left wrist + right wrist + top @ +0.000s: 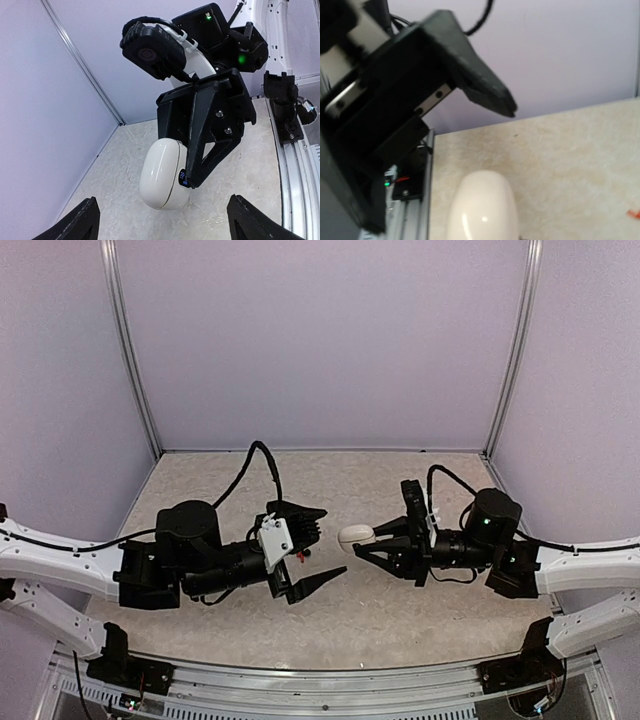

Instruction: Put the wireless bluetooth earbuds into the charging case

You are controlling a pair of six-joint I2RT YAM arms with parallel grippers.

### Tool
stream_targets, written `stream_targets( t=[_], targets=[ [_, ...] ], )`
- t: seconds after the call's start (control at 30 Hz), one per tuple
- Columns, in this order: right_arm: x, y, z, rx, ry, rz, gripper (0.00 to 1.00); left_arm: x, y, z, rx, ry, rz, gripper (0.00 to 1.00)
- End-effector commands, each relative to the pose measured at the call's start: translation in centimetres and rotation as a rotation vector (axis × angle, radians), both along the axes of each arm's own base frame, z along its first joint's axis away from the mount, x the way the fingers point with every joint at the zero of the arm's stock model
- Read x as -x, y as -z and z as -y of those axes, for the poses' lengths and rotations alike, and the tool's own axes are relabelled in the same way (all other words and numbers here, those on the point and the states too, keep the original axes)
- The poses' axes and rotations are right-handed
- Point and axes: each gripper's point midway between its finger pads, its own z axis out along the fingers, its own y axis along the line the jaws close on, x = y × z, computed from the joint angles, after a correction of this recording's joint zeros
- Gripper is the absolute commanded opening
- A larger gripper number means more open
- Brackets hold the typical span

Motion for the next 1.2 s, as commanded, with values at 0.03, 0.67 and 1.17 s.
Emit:
stream_targets(
  t=[0.03, 0.67, 1.17],
  targets=[
    [0.2, 0.0, -0.4, 0.007, -0.036, -0.181, 0.00, -0.7, 1.0, 0.7, -0.092, -0.079, 0.151, 0.88],
    [0.8, 2.0, -0.9, 0.019, -0.060, -0.296, 0.00, -0.3, 2.5, 3.6, -0.198, -0.080, 0.260, 0.67],
    [0.6, 1.6, -0.6, 0.010, -0.036, -0.286, 0.05, -1.9, 3.9, 3.2, -0.266, -0.182, 0.287, 0.41]
  ],
)
